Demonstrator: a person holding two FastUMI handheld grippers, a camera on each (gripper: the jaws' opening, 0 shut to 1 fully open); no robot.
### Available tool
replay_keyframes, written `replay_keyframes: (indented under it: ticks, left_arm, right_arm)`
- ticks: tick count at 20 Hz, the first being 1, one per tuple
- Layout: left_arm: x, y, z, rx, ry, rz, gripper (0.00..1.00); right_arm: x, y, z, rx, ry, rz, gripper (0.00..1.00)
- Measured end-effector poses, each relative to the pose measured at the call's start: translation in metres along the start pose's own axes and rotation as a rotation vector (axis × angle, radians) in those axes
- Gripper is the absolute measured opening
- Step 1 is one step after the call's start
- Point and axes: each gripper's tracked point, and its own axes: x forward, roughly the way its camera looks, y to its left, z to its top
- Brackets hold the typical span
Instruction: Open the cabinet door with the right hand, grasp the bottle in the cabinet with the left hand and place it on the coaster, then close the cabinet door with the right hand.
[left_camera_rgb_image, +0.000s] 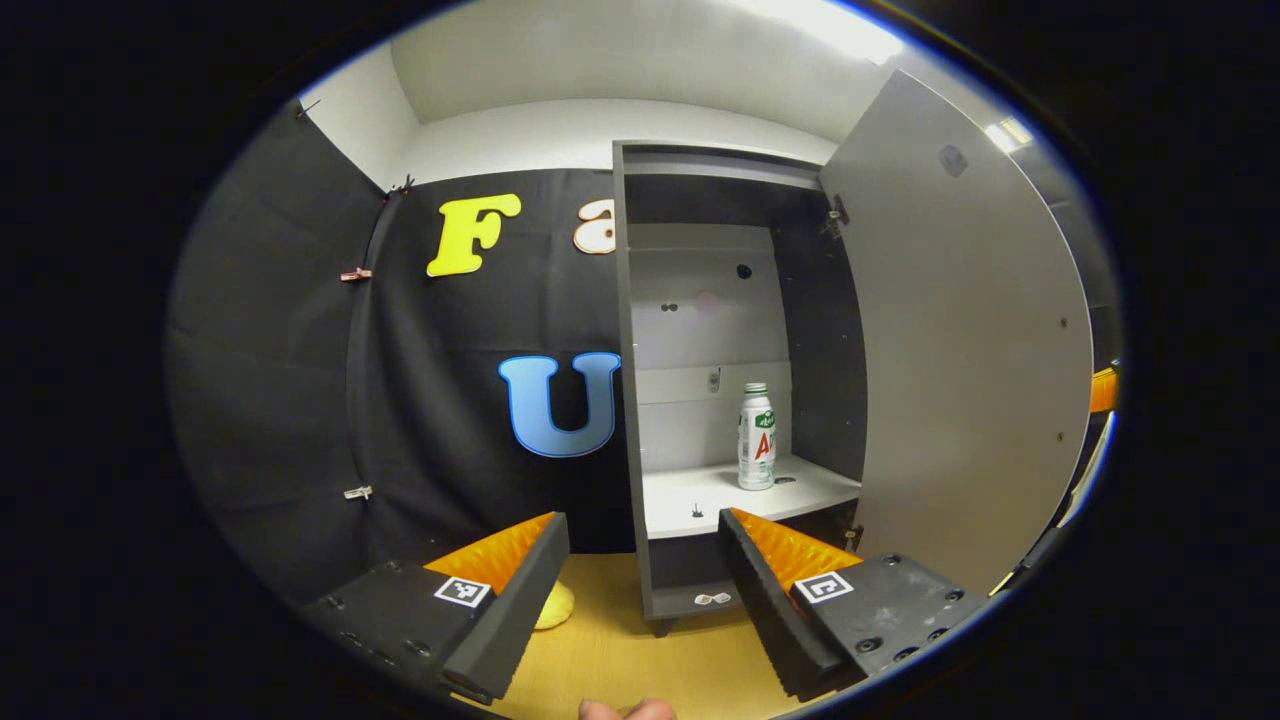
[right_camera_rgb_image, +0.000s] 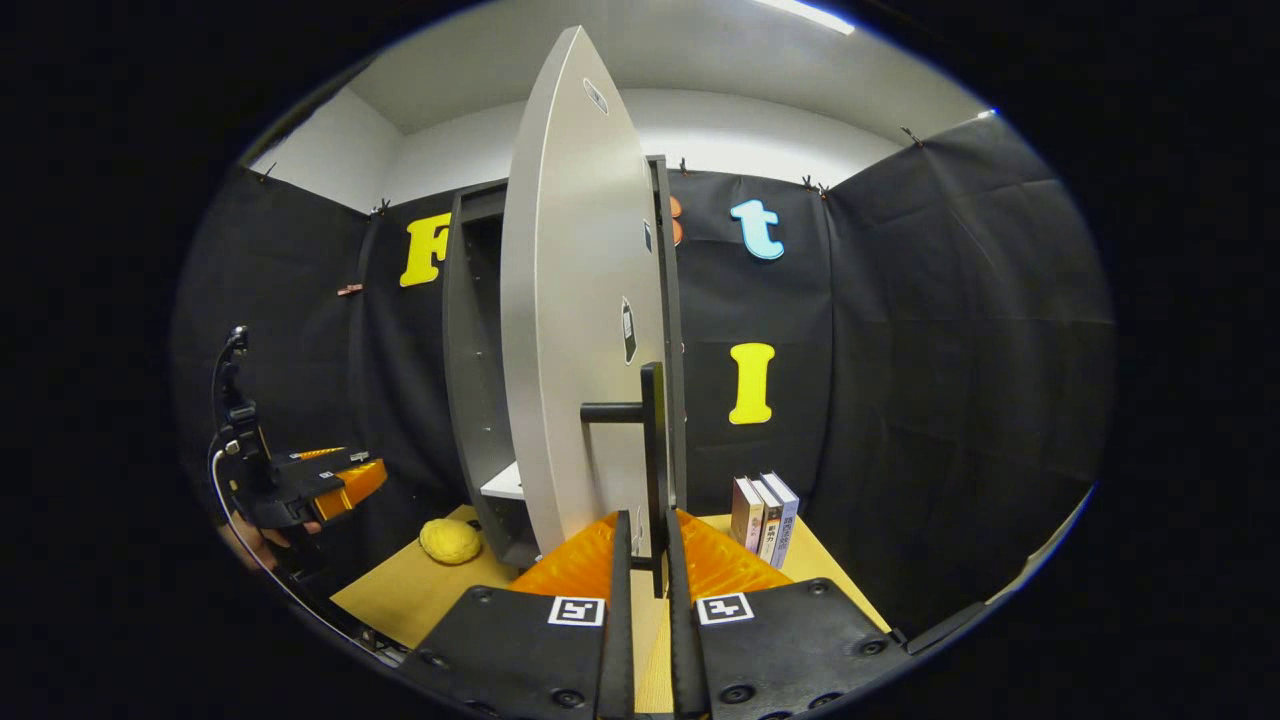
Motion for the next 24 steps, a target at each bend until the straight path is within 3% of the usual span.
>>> replay_keyframes:
  ticks: [5, 6, 8, 9, 12, 17, 21, 24]
  left_arm:
    - [0.011, -0.018, 0.000, -0.003, 0.003, -0.016, 0.95]
    - [0.014, -0.021, -0.001, -0.003, 0.004, -0.020, 0.95]
    - [0.020, -0.029, -0.002, -0.005, 0.007, -0.025, 0.95]
    - [0.022, -0.033, -0.001, -0.005, 0.007, -0.028, 0.96]
    - [0.031, -0.047, 0.000, -0.007, 0.005, -0.040, 0.94]
    - [0.051, -0.076, 0.001, -0.003, 0.006, -0.066, 0.96]
    - [0.073, -0.101, 0.001, 0.004, 0.003, -0.093, 0.96]
    - [0.092, -0.124, 0.000, 0.013, 0.000, -0.116, 0.96]
  right_arm:
    - [0.000, -0.016, 0.001, 0.008, -0.002, 0.003, 0.18]
    - [0.000, -0.020, 0.002, 0.013, -0.003, -0.001, 0.08]
    - [-0.001, -0.029, 0.005, 0.010, -0.009, -0.013, 0.05]
    - [-0.001, -0.034, 0.006, 0.006, -0.013, -0.017, 0.15]
    - [-0.003, -0.047, 0.009, 0.023, -0.020, -0.024, 0.15]
    - [-0.012, -0.051, 0.018, 0.100, -0.020, 0.034, 0.15]
    - [-0.033, -0.082, 0.029, 0.125, -0.050, -0.003, 0.15]
    - [-0.040, -0.130, 0.021, 0.155, -0.061, -0.102, 0.16]
